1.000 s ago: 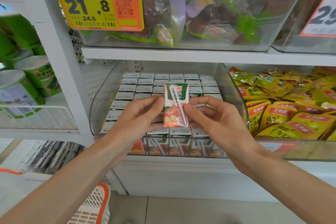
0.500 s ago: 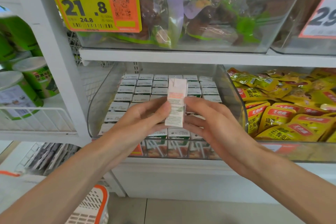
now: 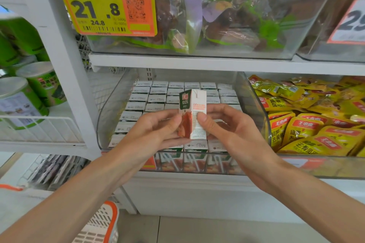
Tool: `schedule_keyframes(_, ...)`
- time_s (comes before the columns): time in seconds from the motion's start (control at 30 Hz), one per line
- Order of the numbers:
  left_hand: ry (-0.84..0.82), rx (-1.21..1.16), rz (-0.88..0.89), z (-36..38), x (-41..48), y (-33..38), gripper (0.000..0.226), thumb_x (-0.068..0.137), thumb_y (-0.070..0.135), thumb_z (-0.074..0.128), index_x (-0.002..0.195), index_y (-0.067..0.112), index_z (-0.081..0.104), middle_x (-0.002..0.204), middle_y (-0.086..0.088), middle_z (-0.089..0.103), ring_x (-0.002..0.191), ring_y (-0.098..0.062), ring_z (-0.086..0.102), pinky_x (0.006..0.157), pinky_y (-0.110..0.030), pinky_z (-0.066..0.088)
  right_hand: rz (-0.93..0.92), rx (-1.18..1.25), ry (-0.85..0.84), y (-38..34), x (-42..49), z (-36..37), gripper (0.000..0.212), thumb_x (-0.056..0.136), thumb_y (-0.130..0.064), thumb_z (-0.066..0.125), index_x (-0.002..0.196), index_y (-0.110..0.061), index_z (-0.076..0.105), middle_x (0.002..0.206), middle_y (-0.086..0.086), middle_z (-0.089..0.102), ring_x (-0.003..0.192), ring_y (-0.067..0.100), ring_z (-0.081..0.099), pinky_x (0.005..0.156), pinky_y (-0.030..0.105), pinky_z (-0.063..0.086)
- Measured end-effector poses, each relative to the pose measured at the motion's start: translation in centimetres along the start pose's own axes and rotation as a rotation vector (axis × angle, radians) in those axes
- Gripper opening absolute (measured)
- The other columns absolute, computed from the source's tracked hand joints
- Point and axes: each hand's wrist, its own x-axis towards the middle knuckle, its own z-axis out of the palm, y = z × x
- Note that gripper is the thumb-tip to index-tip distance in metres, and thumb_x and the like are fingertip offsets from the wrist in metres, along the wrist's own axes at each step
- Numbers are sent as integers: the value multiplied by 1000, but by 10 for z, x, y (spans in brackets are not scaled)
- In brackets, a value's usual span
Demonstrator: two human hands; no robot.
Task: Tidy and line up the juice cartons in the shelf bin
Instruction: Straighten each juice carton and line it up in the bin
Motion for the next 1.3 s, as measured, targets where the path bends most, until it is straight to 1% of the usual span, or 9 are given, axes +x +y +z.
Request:
schedule_keyframes(0.13, 145, 9, 39, -3, 2, 0, 23, 82, 27, 76, 105, 31, 79, 103, -7, 81, 97, -21, 79, 74, -22, 63, -13, 6, -10, 0, 0, 1, 26, 95, -29, 74, 119, -20, 73, 103, 1, 81, 101, 14, 76, 89, 32, 60)
schedule_keyframes(0.27, 155, 49, 79, -3, 1, 1, 38, 79, 26, 83, 116, 25, 76, 109, 4, 80, 101, -16, 78, 77, -23, 63, 16, 13, -53, 2, 1, 0, 36, 92, -33, 76, 127, -24, 71, 110, -3, 81, 105, 10, 77, 92, 26, 61)
schedule_keyframes(0.4, 132, 87, 99, -1, 0, 0, 33, 76, 30, 86, 109, 32, 81, 114, 13, 78, 103, -12, 77, 79, -22, 62, 33, 24, -65, 3, 2, -2, 34, 99, -23, 70, 133, -22, 70, 115, -2, 80, 110, 13, 76, 98, 29, 60)
schedule_keyframes(0.63, 126, 91, 129, -1, 0, 1, 27, 85, 17, 79, 111, 24, 79, 112, 5, 78, 100, -17, 78, 77, -25, 63, 32, 99, -24, 3, 4, 0, 24, 102, -16, 68, 126, -16, 68, 116, 3, 80, 110, 22, 76, 104, 36, 55)
schedule_keyframes(0.8, 122, 126, 153, -1, -1, 1, 45, 82, 23, 83, 124, 35, 72, 121, 15, 74, 109, -7, 74, 78, -26, 64, 38, 36, -92, -3, 2, 3, 37, 89, -39, 82, 124, -28, 73, 125, -4, 75, 117, 14, 72, 112, 46, 48)
schedule_keyframes(0.9, 69, 158, 149, -1, -1, 0, 49, 83, 25, 83, 127, 43, 71, 127, 25, 70, 115, 0, 69, 81, -23, 62, 29, -12, -87, -4, 1, 2, 41, 90, -37, 82, 128, -28, 73, 128, -5, 74, 116, 9, 72, 111, 44, 50)
schedule_keyframes(1.0, 51, 296, 157, -1, -2, 1, 52, 85, 24, 84, 129, 47, 68, 130, 31, 67, 123, 6, 63, 97, -29, 59, 1, -40, -107, -4, 2, -2, 43, 88, -29, 85, 129, -28, 72, 128, -8, 74, 119, 7, 71, 111, 42, 51)
schedule_keyframes(1.13, 139, 508, 303, 0, -1, 4, 63, 76, 10, 91, 120, 49, 68, 122, 31, 71, 121, 10, 62, 105, -27, 50, -131, -123, -142, 1, 4, -6, 57, 82, 3, 86, 131, -21, 68, 130, -8, 75, 130, 9, 65, 119, 39, 44)
schedule_keyframes(1.3, 199, 576, 356, 4, 1, 3, 59, 73, 11, 94, 117, 41, 68, 120, 24, 71, 123, 1, 62, 112, -44, 47, -257, -202, -137, 6, 7, -7, 64, 79, 15, 83, 131, -19, 66, 130, -6, 73, 133, 13, 63, 117, 41, 47)
